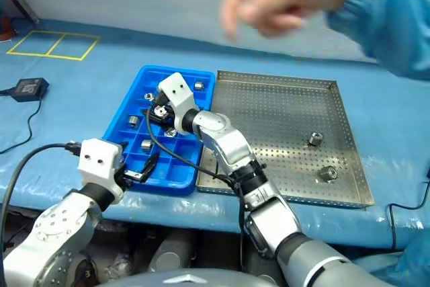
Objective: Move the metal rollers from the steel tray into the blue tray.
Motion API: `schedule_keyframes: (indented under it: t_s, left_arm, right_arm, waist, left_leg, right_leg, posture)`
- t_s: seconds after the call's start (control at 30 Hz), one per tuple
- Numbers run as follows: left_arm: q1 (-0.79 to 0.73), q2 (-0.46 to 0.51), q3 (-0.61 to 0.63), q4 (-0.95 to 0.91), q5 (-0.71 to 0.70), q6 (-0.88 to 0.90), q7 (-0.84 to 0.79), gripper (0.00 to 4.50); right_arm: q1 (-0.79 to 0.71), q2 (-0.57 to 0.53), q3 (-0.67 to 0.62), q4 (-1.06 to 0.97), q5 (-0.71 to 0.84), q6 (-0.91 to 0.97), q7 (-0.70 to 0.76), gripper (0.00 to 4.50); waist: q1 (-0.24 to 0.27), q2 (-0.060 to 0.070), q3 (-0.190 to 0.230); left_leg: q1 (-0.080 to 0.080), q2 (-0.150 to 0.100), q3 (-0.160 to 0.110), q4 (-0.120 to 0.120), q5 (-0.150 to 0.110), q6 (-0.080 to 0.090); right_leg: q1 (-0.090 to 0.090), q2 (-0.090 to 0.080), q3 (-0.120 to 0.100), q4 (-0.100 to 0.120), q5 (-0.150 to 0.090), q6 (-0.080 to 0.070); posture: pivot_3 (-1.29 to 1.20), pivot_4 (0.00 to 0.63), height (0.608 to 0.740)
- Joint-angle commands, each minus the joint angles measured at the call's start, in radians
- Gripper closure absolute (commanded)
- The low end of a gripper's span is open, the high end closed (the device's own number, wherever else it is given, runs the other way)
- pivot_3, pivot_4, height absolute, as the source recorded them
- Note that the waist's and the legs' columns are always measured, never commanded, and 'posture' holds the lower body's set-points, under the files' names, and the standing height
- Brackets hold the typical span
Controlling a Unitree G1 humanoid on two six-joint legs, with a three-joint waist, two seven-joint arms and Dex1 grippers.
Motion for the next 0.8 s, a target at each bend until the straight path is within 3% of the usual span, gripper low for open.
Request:
schedule_keyframes:
  t_s: [0.03, 0.2, 0.4, 0.6, 0.8]
  left_arm:
    - [-0.059, 0.004, -0.041, 0.029, 0.001, -0.019, -0.021, 0.24]
    - [-0.162, 0.009, -0.099, 0.104, -0.002, -0.03, -0.059, 0.24]
    - [-0.283, 0.029, -0.153, 0.22, -0.011, -0.065, -0.146, 0.24]
    - [-0.362, 0.051, -0.178, 0.325, -0.004, -0.11, -0.214, 0.24]
    - [-0.386, 0.034, -0.22, 0.374, -0.007, -0.142, -0.248, 0.24]
  right_arm:
    - [0.06, -0.069, -0.044, -0.189, -0.005, 0.099, -0.037, 1.3]
    - [0.187, -0.179, -0.094, -0.366, -0.038, 0.234, -0.12, 1.3]
    - [0.283, -0.236, -0.167, -0.498, -0.075, 0.338, -0.223, 1.3]
    - [0.33, -0.196, -0.238, -0.571, -0.125, 0.432, -0.37, 1.3]
    - [0.369, -0.082, -0.35, -0.592, -0.143, 0.458, -0.51, 1.3]
  waist:
    - [0.001, 0.0, 0.0]
    - [-0.013, 0.0, 0.0]
    - [-0.077, 0.0, 0.0]
    - [-0.146, 0.0, 0.0]
    - [-0.182, 0.0, 0.0]
  left_leg:
    - [0.0, 0.0, 0.0, 0.0, 0.0, 0.0]
    - [-0.001, -0.001, 0.001, 0.002, 0.0, 0.0]
    - [-0.001, 0.0, 0.0, 0.002, 0.0, 0.0]
    - [-0.001, -0.001, 0.001, 0.002, 0.001, 0.0]
    - [0.0, -0.001, 0.002, 0.002, 0.001, 0.0]
  right_leg:
    - [0.0, 0.0, 0.0, 0.0, 0.0, -0.001]
    - [0.0, -0.001, -0.001, 0.0, 0.0, -0.001]
    - [0.0, 0.0, -0.001, 0.001, 0.0, -0.001]
    - [0.0, 0.0, 0.001, 0.001, 0.001, 0.001]
    - [0.0, 0.0, 0.003, 0.001, 0.003, 0.005]
  posture:
    - [0.37, 0.15, 0.74]
    - [0.28, 0.15, 0.74]
    - [0.16, 0.15, 0.74]
    - [0.08, 0.15, 0.74]
    - [0.02, 0.15, 0.74]
